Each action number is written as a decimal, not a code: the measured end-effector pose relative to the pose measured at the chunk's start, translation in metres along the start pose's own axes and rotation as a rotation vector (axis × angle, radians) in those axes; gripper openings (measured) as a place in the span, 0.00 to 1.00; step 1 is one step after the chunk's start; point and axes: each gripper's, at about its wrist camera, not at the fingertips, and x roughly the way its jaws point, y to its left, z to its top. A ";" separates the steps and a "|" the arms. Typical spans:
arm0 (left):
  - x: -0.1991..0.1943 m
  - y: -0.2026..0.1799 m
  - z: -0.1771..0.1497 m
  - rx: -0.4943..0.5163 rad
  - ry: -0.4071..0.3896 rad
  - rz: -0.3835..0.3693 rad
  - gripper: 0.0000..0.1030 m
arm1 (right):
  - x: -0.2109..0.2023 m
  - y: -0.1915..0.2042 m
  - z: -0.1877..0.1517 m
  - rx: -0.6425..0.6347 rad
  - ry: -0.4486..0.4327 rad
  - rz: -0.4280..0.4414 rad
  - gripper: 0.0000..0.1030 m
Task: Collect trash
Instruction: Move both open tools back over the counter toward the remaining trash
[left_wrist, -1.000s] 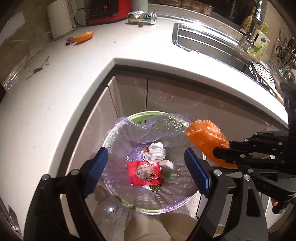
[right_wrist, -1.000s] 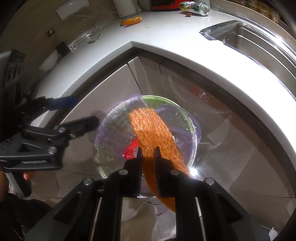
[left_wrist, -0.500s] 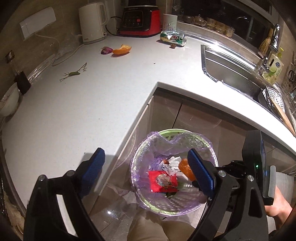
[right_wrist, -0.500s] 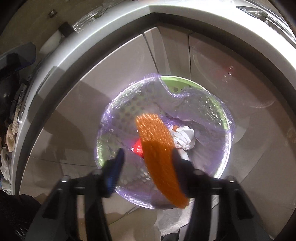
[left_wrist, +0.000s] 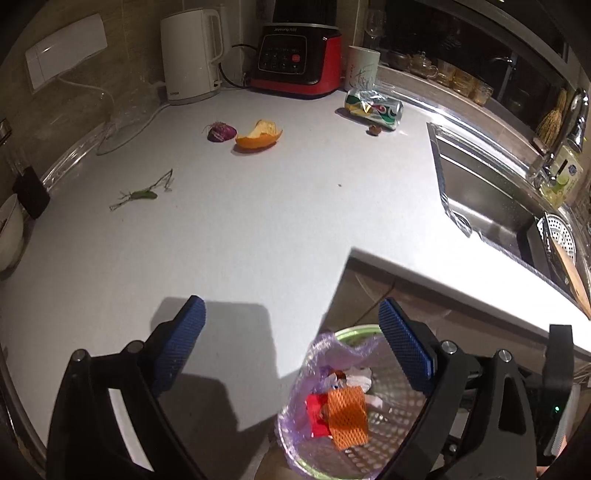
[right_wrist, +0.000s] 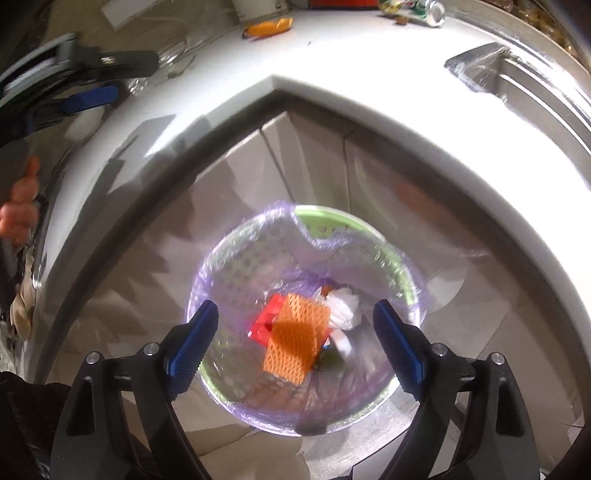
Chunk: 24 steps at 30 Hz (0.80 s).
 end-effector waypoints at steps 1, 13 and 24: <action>0.006 0.006 0.012 -0.006 -0.010 0.002 0.88 | -0.005 -0.002 0.005 0.010 -0.012 -0.007 0.84; 0.073 0.116 0.105 0.094 -0.070 0.118 0.88 | -0.015 -0.002 0.054 0.106 -0.062 -0.064 0.84; 0.116 0.158 0.115 0.332 -0.034 -0.019 0.75 | -0.004 0.003 0.086 0.164 -0.072 -0.072 0.84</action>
